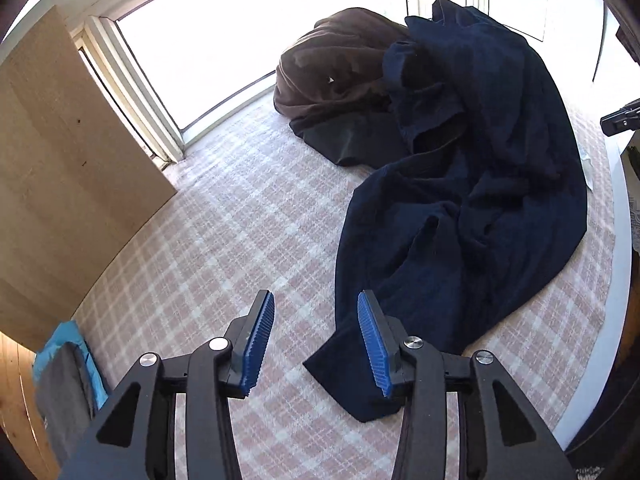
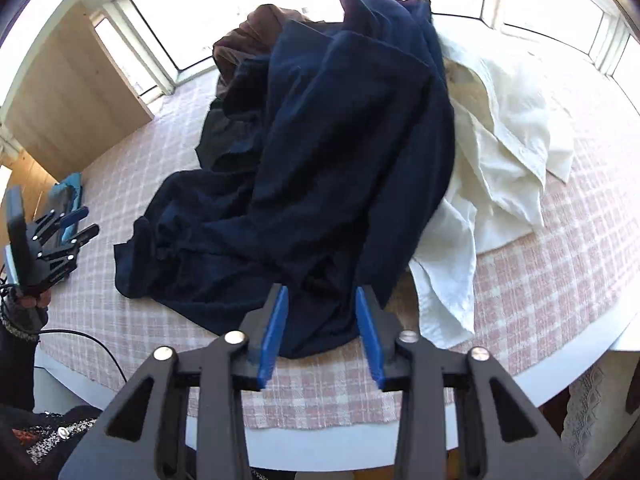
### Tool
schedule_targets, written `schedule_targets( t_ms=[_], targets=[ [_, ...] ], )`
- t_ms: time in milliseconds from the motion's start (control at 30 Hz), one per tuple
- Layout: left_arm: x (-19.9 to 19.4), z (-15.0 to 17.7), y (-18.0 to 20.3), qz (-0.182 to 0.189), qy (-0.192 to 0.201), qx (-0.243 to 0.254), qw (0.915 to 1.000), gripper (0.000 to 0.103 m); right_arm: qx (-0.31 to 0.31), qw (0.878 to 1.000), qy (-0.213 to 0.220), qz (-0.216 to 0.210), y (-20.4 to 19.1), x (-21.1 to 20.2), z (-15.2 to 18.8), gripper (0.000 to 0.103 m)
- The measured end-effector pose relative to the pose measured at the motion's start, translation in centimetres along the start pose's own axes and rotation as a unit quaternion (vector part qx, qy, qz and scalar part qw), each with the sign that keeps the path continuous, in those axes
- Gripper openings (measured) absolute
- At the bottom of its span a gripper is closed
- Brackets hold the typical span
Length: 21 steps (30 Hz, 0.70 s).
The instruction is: Fold clothes
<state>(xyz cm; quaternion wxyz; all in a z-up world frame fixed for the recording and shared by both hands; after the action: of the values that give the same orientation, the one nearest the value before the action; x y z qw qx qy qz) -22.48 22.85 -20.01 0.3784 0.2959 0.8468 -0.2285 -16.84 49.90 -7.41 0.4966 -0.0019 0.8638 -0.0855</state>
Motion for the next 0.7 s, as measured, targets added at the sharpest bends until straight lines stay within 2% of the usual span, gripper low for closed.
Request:
schedule_targets(
  t_ms=[100,200,333,500,667,700],
  targets=[
    [3.7,-3.0,0.2,0.038,0.003,-0.005,0.9993,0.050,-0.057,0.998,0.018,-0.007,-2.3,0.9,-4.0,0.058],
    [6.9,-4.7,1.5,0.051,-0.007,0.023,0.9984,0.053,-0.105,0.994,0.027,-0.017,-4.2,2.1,-7.6,0.058],
    [9.9,-5.0,2.5,0.034,-0.034,0.076,0.9960,0.055,-0.115,0.992,0.002,-0.047,-3.6,4.7,-8.6,0.058],
    [9.9,-4.6,2.6,0.111,-0.044,0.065,0.9908,0.063,-0.121,0.991,-0.014,-0.052,-3.4,6.3,-9.7,0.058],
    [11.1,-4.1,3.7,0.117,-0.063,0.081,0.9878,0.062,-0.149,0.987,-0.011,-0.051,-4.6,8.0,-11.2,0.058],
    [11.3,-4.1,4.0,0.119,-0.065,0.084,0.9872,0.056,-0.168,0.985,-0.011,-0.050,-5.0,8.1,-11.6,0.058]
  ],
)
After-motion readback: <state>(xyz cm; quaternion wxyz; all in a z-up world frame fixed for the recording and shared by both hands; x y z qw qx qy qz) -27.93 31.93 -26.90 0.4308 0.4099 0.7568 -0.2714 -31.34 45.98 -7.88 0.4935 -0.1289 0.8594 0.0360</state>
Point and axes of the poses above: each gripper's, at about its wrist camera, not at the fingertips, and x roughly the way its jaws point, y to its right, z to its underside, the point moved 7 cm from there along x, roughly the way its jaws point, and after that the axes turned 8 degrees about y, right-handed, at the moved point
